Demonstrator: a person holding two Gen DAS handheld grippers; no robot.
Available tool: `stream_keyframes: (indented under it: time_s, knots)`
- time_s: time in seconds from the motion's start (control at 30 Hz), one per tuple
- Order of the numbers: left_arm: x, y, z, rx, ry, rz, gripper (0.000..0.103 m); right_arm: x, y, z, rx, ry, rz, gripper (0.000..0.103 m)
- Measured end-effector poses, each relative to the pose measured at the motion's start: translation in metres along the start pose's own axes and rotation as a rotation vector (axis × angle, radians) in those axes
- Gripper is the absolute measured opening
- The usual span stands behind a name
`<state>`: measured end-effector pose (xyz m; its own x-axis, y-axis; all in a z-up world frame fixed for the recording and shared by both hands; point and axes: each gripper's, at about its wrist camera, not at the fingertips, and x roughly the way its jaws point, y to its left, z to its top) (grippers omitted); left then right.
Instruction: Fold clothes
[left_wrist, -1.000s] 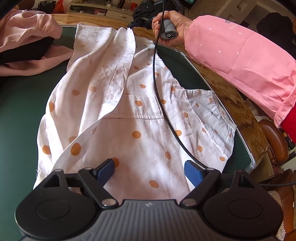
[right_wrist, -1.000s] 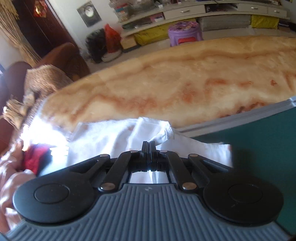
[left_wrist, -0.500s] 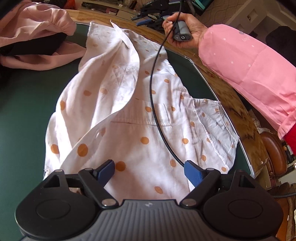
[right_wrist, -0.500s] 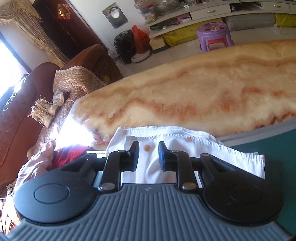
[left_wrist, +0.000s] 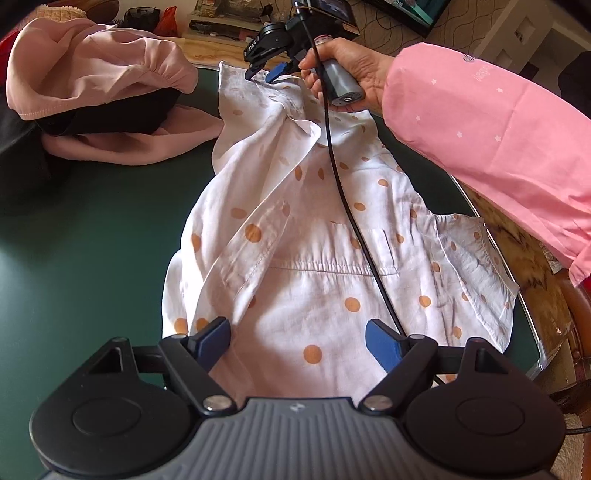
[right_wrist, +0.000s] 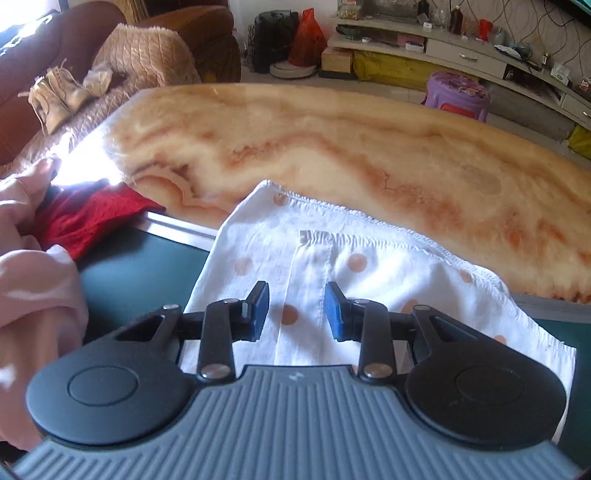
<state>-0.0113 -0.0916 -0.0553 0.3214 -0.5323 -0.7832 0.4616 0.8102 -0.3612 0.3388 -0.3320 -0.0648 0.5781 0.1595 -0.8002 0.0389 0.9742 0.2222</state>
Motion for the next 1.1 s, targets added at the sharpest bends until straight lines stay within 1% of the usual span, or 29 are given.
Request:
stream_keyframes:
  time_s: [0.03,0.13,0.17,0.2,0.27,0.37,0.47,0.5,0.53,0.6,0.63,0.73,0.83,0.87,0.9,0.93,1.0,1.03,1.1]
  knots:
    - [0.000,0.000,0.000,0.006,0.000,-0.002,0.085,0.004,0.005,0.001,-0.020,0.008,-0.026,0.035]
    - [-0.001,0.001,-0.002,0.006,-0.004,-0.009,0.085,0.016,0.019,0.004,-0.081,0.032,-0.103,0.003]
    - [-0.001,0.001,-0.002,0.000,-0.006,-0.012,0.086,0.020,0.024,0.005,-0.102,0.040,-0.129,0.003]
    - [-0.001,0.001,-0.002,-0.003,-0.009,-0.012,0.086,0.020,0.023,0.008,-0.090,0.034,-0.127,0.003]
    - [-0.001,0.000,-0.004,-0.001,-0.015,-0.004,0.086,0.016,0.015,0.017,-0.024,-0.001,-0.091,0.003]
    - [0.000,-0.004,-0.008,0.030,-0.022,0.016,0.086,0.011,0.006,0.030,0.085,-0.040,-0.014,0.003]
    - [-0.001,-0.003,-0.010,0.012,-0.037,0.018,0.086,0.009,-0.005,0.042,0.234,-0.084,0.084,0.003]
    - [-0.001,-0.003,-0.010,0.007,-0.040,0.019,0.086,0.010,-0.006,0.043,0.267,-0.108,0.099,0.003]
    - [-0.001,-0.003,-0.010,0.005,-0.040,0.019,0.086,0.012,-0.006,0.043,0.290,-0.134,0.105,0.005]
    - [-0.001,-0.003,-0.009,0.008,-0.035,0.020,0.086,0.017,-0.006,0.043,0.299,-0.132,0.106,0.031]
    - [-0.001,-0.003,-0.009,0.010,-0.032,0.020,0.086,0.020,-0.008,0.041,0.302,-0.117,0.115,0.047]
    - [0.000,-0.001,-0.007,0.002,-0.028,0.011,0.086,0.013,-0.026,0.031,0.325,-0.132,0.135,0.048]
    - [-0.001,0.003,-0.004,-0.022,-0.030,-0.003,0.086,0.001,-0.041,0.025,0.258,-0.084,0.167,0.048]
    - [0.000,0.004,-0.003,-0.024,-0.029,-0.004,0.086,-0.003,-0.043,0.022,0.227,-0.058,0.195,0.048]
    - [0.001,0.004,-0.001,-0.025,-0.027,-0.004,0.085,-0.006,-0.043,0.018,0.195,-0.028,0.229,0.048]
    - [0.001,0.004,0.001,-0.026,-0.025,-0.001,0.085,-0.011,-0.039,0.014,0.144,0.004,0.245,0.048]
    - [0.000,0.003,0.003,-0.024,-0.033,0.004,0.083,-0.020,-0.023,0.003,0.019,0.065,0.255,0.048]
    - [-0.001,0.002,0.004,-0.021,-0.043,0.008,0.083,-0.026,-0.011,-0.003,-0.051,0.092,0.248,0.048]
    - [-0.008,0.002,0.008,-0.020,-0.088,0.018,0.081,-0.035,0.011,-0.017,-0.148,0.128,0.204,0.048]
